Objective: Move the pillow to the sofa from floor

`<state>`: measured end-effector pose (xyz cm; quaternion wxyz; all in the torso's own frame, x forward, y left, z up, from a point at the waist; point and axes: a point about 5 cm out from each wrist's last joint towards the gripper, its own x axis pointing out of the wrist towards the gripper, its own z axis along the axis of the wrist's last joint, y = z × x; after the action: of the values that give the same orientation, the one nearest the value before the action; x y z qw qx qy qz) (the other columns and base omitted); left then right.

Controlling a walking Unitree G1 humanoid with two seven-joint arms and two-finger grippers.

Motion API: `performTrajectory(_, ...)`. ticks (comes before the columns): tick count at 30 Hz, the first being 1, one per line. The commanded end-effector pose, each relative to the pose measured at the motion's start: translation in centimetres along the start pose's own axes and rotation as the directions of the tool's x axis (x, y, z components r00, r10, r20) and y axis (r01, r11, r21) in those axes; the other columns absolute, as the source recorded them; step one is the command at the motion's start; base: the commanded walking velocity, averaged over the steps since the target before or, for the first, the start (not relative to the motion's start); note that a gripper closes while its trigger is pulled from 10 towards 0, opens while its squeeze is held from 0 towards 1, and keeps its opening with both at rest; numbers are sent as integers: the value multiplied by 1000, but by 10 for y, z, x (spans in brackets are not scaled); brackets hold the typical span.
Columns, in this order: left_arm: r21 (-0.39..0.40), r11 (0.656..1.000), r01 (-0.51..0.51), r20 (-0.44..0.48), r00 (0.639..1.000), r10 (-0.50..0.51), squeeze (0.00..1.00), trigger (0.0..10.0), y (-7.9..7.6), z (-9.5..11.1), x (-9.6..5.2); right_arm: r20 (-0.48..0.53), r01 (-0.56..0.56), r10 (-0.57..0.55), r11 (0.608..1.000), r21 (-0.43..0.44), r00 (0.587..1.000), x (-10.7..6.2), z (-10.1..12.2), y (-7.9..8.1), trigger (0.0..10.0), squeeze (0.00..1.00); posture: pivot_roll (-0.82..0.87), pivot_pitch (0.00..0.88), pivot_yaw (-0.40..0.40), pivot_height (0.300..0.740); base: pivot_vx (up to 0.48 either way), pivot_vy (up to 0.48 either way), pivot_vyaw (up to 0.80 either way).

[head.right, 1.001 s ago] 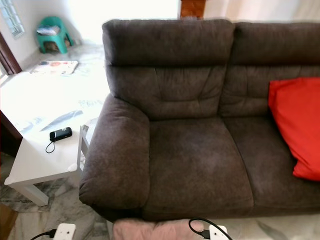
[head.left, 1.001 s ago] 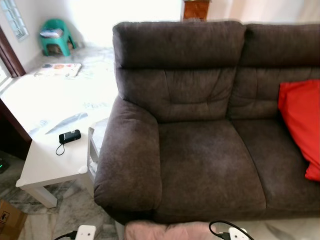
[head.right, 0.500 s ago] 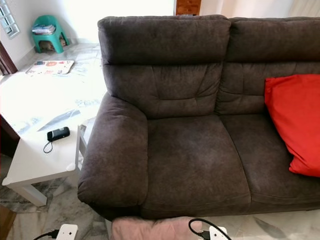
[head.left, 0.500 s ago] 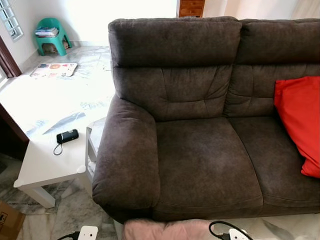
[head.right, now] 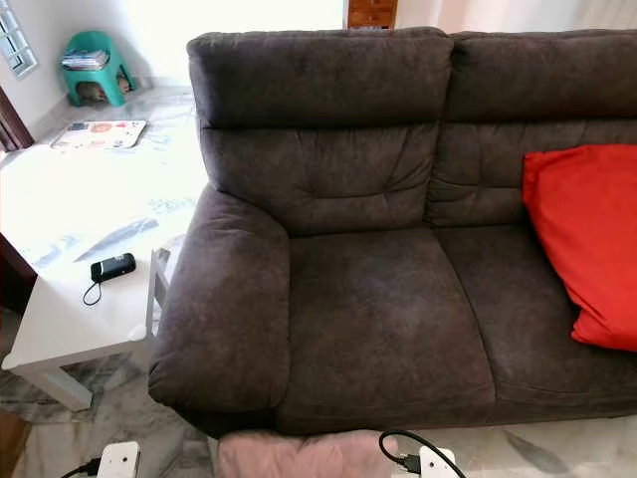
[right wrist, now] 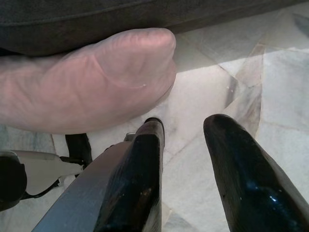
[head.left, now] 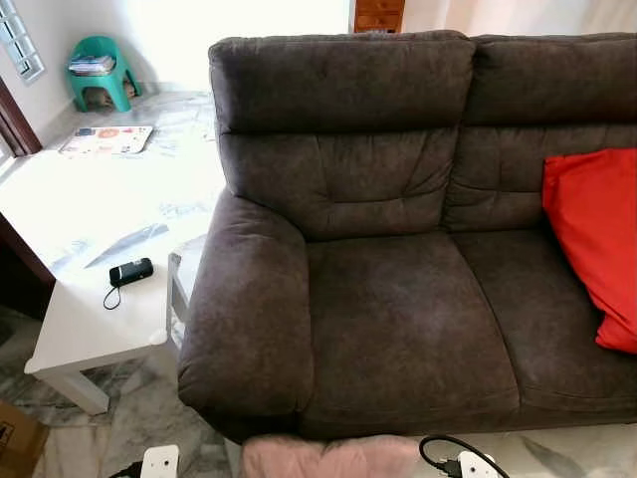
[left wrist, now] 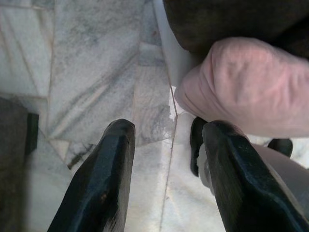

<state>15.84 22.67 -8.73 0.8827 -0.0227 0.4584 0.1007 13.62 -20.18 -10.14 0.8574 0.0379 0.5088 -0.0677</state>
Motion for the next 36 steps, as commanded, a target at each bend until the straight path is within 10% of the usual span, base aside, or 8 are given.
performTrajectory(1,-54,998,-16,-4,1000,16,0,10000,1,-1,0,7,0,0,1000,16,1000,0,0,0,10000,0,88,0,13,740,0,0,0)
performTrajectory(12,-61,998,-14,221,975,28,0,10000,6,45,2,131,-8,-1,998,67,991,-1,9,1,10000,0,76,0,14,740,0,0,0)
performTrajectory(16,3,1000,-3,527,850,1,0,10000,1,113,-6,210,25,-39,997,67,977,-3,15,-1,10000,0,75,0,17,740,0,0,0)
performTrajectory(19,48,999,-7,592,806,-23,0,10000,-4,126,-10,388,37,-57,998,59,920,-4,69,-14,10000,0,72,0,17,740,0,0,0)
performTrajectory(20,93,996,-12,653,755,-52,0,10000,-9,136,-15,546,26,-64,997,77,835,-12,112,-21,10000,0,74,0,14,740,0,0,0)
performTrajectory(29,193,980,-40,798,587,-133,0,10000,-21,151,-39,787,-21,1,1000,16,617,-35,154,-8,10000,0,80,0,3,740,0,0,0)
performTrajectory(36,107,991,-76,882,467,-59,0,10000,-23,166,-59,863,-61,86,996,-65,498,-51,165,9,10000,0,94,0,-38,740,0,0,0)
